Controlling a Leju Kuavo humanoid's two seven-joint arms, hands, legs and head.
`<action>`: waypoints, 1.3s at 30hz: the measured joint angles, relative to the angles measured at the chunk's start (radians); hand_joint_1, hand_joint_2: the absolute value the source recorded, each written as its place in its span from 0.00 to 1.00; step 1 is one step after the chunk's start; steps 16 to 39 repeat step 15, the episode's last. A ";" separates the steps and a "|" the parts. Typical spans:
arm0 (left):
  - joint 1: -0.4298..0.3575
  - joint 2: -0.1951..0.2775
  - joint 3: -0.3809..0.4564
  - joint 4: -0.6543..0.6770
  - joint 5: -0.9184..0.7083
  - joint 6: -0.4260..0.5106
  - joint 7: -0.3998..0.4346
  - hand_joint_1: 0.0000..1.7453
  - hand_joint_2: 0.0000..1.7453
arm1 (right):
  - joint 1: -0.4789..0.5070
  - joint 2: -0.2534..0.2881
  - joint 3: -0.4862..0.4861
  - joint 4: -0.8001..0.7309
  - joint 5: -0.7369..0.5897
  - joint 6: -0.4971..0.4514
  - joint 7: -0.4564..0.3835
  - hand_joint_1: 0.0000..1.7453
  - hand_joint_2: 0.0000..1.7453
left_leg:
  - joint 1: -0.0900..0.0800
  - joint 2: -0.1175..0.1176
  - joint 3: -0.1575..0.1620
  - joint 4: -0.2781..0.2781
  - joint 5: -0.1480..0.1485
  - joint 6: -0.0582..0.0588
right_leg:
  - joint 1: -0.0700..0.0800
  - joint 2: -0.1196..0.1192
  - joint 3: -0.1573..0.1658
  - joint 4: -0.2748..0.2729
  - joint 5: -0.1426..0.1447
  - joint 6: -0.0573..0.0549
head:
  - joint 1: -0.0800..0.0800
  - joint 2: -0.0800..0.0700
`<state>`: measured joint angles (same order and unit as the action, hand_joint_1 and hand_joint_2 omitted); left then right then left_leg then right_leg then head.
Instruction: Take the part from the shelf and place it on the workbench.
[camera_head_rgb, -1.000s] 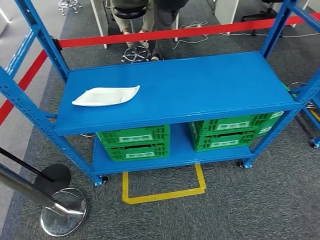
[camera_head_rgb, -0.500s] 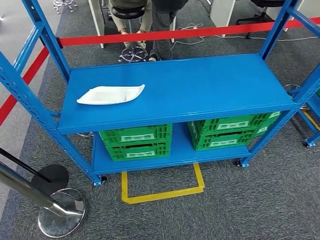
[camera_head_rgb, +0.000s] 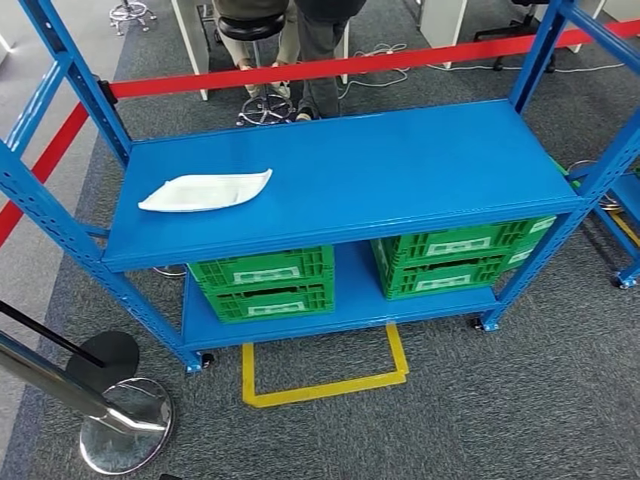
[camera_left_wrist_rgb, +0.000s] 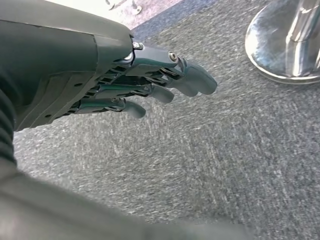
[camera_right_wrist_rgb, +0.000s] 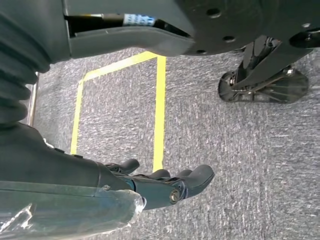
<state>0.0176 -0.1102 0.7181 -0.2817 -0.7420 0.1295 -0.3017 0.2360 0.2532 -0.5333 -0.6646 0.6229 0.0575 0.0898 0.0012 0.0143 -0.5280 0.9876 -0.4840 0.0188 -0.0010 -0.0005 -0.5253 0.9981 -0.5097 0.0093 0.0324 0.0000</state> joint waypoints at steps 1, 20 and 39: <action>0.004 0.003 -0.020 -0.003 0.021 -0.003 0.008 0.00 0.50 | -0.002 -0.007 0.014 0.007 -0.017 -0.001 -0.002 0.00 0.75 | 0.001 0.000 0.000 -0.001 0.000 -0.006 | 0.001 0.000 0.000 0.000 0.000 0.000 | 0.000 0.000; 0.053 0.043 -0.287 -0.038 0.306 -0.052 0.123 0.00 0.00 | -0.032 -0.099 0.210 0.097 -0.257 -0.022 -0.036 0.00 0.00 | -0.003 0.000 0.000 0.001 -0.001 -0.015 | -0.003 0.000 0.000 0.000 0.000 0.000 | 0.001 0.000; 0.053 0.043 -0.287 -0.038 0.306 -0.052 0.123 0.00 0.00 | -0.032 -0.099 0.210 0.097 -0.257 -0.022 -0.036 0.00 0.00 | -0.003 0.000 0.000 0.001 -0.001 -0.015 | -0.003 0.000 0.000 0.000 0.000 0.000 | 0.001 0.000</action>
